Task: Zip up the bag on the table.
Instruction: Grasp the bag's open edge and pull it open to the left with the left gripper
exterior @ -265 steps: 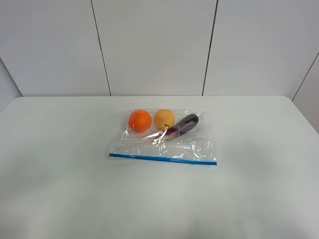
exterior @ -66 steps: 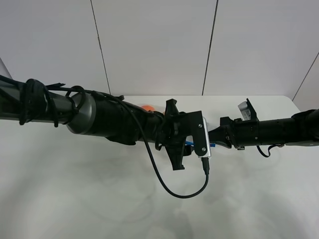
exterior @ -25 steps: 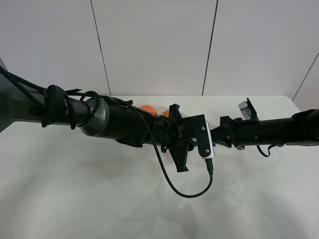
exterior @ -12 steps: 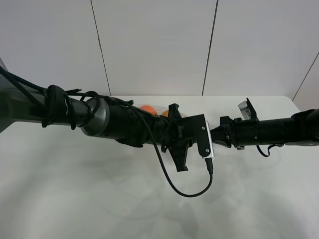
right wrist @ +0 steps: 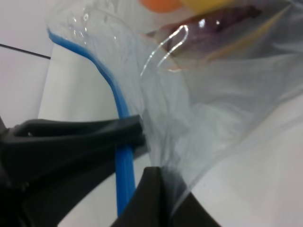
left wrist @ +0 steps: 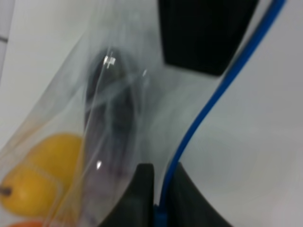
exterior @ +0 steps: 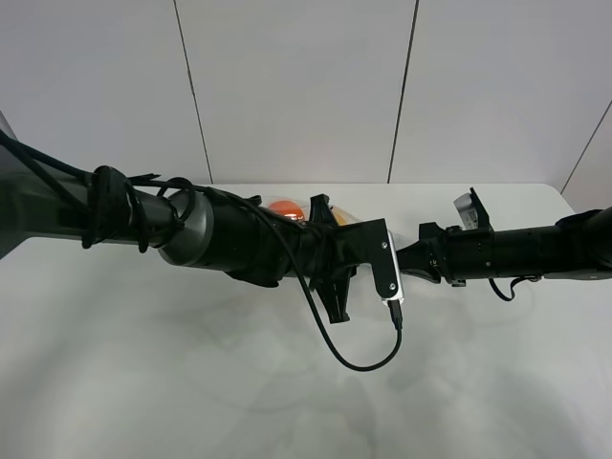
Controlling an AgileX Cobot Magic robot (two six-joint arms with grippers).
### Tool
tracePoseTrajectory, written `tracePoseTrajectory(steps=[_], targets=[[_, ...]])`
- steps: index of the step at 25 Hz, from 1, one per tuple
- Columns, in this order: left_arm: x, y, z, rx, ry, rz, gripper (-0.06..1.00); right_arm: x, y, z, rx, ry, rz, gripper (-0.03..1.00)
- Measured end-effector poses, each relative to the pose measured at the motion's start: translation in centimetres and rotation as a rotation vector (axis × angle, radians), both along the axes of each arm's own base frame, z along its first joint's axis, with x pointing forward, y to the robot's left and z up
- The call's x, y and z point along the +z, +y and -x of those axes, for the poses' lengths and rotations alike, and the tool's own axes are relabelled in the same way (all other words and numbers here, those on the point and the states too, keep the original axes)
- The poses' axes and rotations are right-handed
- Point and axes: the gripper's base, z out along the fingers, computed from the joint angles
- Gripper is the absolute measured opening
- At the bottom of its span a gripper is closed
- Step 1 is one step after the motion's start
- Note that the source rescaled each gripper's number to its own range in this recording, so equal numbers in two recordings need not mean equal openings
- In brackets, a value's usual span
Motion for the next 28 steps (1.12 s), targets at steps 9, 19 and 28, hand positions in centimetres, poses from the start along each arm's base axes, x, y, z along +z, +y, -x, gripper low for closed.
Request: tracePoseTrajectory(steps=[9,19,28], targets=[[0.3,3.6,-2.3,0.199,-0.077,-0.138,0.00,0.0,0.1,0.0,0.007,0.000,0.007,0.00],[0.4,8.5,-5.1,0.318,-0.095,-0.228,0.00,-0.1,0.1,0.1,0.021,-0.004,0.018,0.00],[0.4,11.6,-6.7,0.371,-0.090,-0.268,0.00,-0.2,0.0,0.1,0.025,-0.004,0.036,0.00]])
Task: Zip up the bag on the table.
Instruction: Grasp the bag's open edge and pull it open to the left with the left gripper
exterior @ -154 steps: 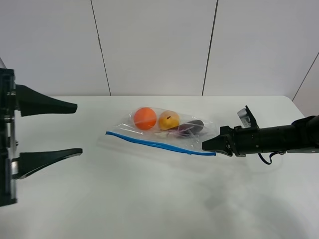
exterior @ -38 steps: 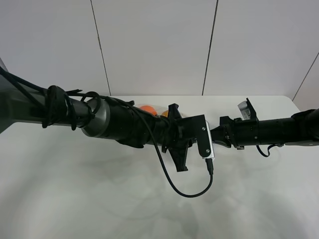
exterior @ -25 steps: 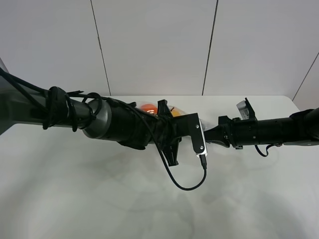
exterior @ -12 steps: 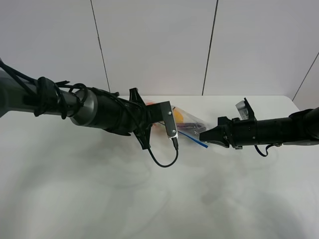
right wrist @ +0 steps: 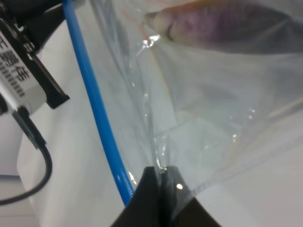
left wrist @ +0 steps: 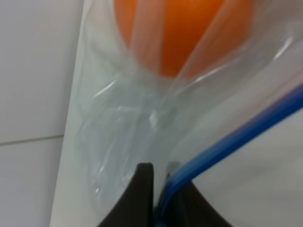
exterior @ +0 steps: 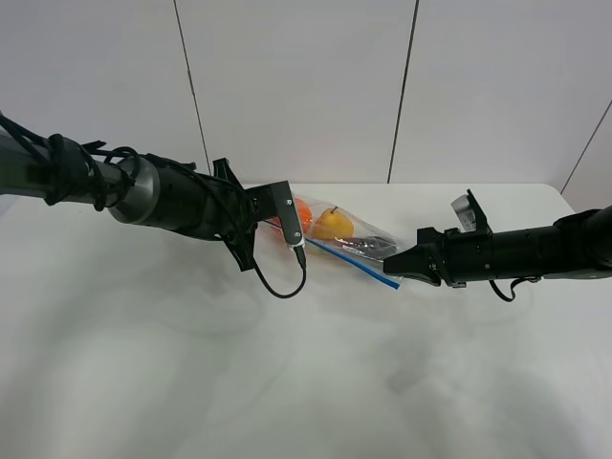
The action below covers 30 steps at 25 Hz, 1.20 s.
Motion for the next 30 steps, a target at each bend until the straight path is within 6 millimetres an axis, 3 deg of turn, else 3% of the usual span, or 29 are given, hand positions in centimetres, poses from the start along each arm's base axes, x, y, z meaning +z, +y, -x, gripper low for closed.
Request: tracePoseTrajectory(steps=[8,23,25,27,30], targets=[[0.0,2.8,-1.2,0.065,0.002,0.002,0.00,0.0,0.0,0.0,0.007,-0.003,0.007,0.00],[0.3,3.2,-1.4,0.153,-0.024,0.112,0.03,0.0,0.0,0.0,0.013,-0.005,0.013,0.00],[1.1,3.9,-1.5,0.206,-0.051,0.133,0.08,-0.2,-0.2,0.0,0.017,-0.004,0.034,0.00],[2.1,5.0,-1.6,0.260,-0.083,0.148,0.19,-0.4,-0.4,0.1,0.019,-0.002,0.061,0.00],[3.6,5.2,-1.6,0.287,-0.121,0.202,0.52,-0.4,-0.4,0.1,0.024,-0.002,0.065,0.00]])
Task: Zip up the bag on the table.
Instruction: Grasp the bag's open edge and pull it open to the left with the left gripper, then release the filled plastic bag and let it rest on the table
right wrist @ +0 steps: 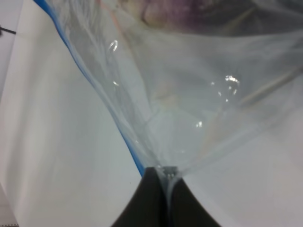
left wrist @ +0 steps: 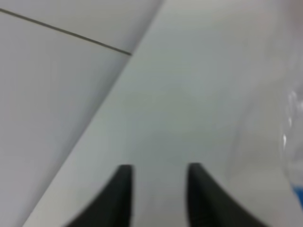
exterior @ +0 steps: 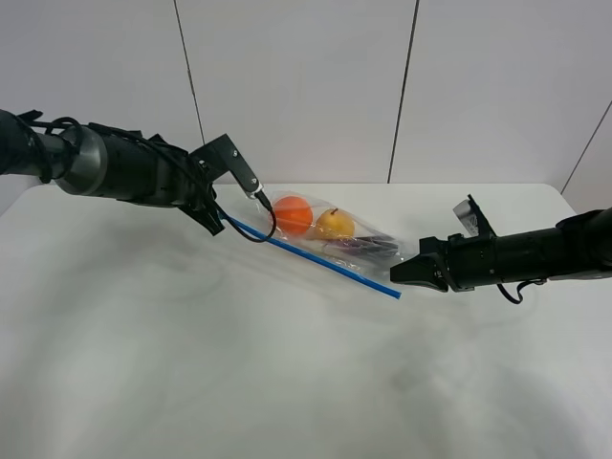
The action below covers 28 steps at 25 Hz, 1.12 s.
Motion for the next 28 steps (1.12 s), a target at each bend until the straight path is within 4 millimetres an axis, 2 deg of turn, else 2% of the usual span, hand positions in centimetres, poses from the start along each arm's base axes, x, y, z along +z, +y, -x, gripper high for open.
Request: tracePoseTrajectory(steps=[1,3,4,6,12,16,22,28], targets=[[0.4,-0.1,0.0,0.002,-0.013,0.026,0.65,0.0,0.0,0.0,0.003,0.000,0.002,0.00],[1.1,-0.1,0.1,0.027,-0.039,0.076,0.83,0.0,0.0,0.0,0.005,0.000,0.003,0.00],[1.3,-0.1,0.1,0.039,-0.049,0.095,0.90,0.0,0.0,0.1,0.007,0.000,0.005,0.00],[1.6,-0.1,0.1,0.056,-0.062,0.118,0.96,0.0,0.0,0.1,0.009,0.001,0.006,0.00],[1.9,0.2,0.2,0.125,-0.090,0.158,1.00,-0.1,0.0,0.1,0.020,0.001,0.013,0.00],[3.2,0.3,0.4,0.222,-0.158,0.321,1.00,-0.1,0.0,0.2,0.022,0.001,0.014,0.00],[5.9,-0.8,0.9,0.295,-0.230,0.719,1.00,-0.1,0.0,0.2,0.024,0.001,0.015,0.00],[7.0,-3.1,1.3,0.297,-0.133,1.159,1.00,-0.1,0.0,0.2,0.028,0.001,0.017,0.00]])
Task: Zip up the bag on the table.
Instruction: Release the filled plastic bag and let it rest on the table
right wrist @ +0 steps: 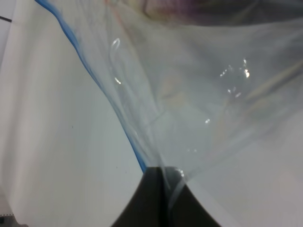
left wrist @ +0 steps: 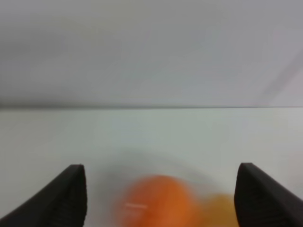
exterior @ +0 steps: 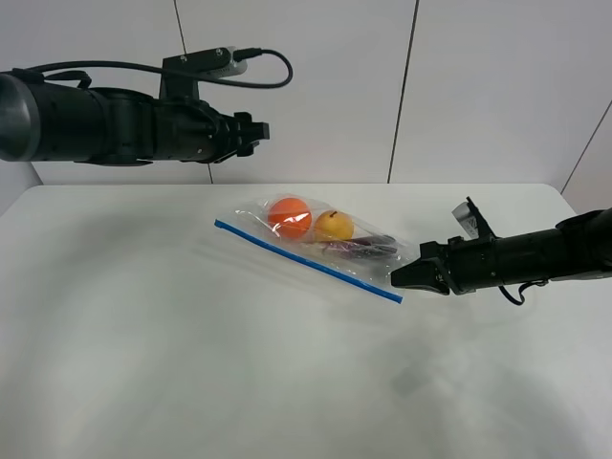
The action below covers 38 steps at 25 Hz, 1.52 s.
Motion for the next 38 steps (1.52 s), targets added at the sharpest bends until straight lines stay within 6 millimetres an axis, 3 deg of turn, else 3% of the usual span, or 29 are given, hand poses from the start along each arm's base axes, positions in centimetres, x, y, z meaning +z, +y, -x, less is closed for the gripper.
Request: tracePoseTrajectory(steps=[5,12,17,21,26,32,35,38], targets=[[0.5,-2.9,1.0,-0.165,0.113,0.390,1.00,0.0,0.0,0.0,0.003,0.000,0.002,0.00],[1.9,-5.9,3.8,-0.470,0.342,0.776,1.00,0.0,0.0,0.1,0.007,0.000,0.004,0.00],[3.4,-6.9,6.3,-0.708,0.549,0.987,1.00,0.0,0.0,0.1,0.009,0.000,0.005,0.00],[4.3,-6.9,7.5,-0.852,0.609,1.041,1.00,0.0,0.0,0.1,0.008,0.000,0.007,0.00],[5.6,-6.6,8.3,-1.030,0.422,0.805,1.00,-0.1,0.0,0.0,0.007,0.000,0.010,0.00],[6.5,-4.9,11.1,-1.296,0.227,0.225,1.00,-0.1,0.0,0.0,0.007,0.000,0.010,0.00],[5.6,-3.3,11.3,-1.292,0.272,-0.085,1.00,-0.1,0.0,0.1,0.008,0.000,0.010,0.00],[4.0,-1.2,10.2,-1.141,0.378,-0.372,1.00,-0.1,0.0,0.1,0.013,0.000,0.013,0.00]])
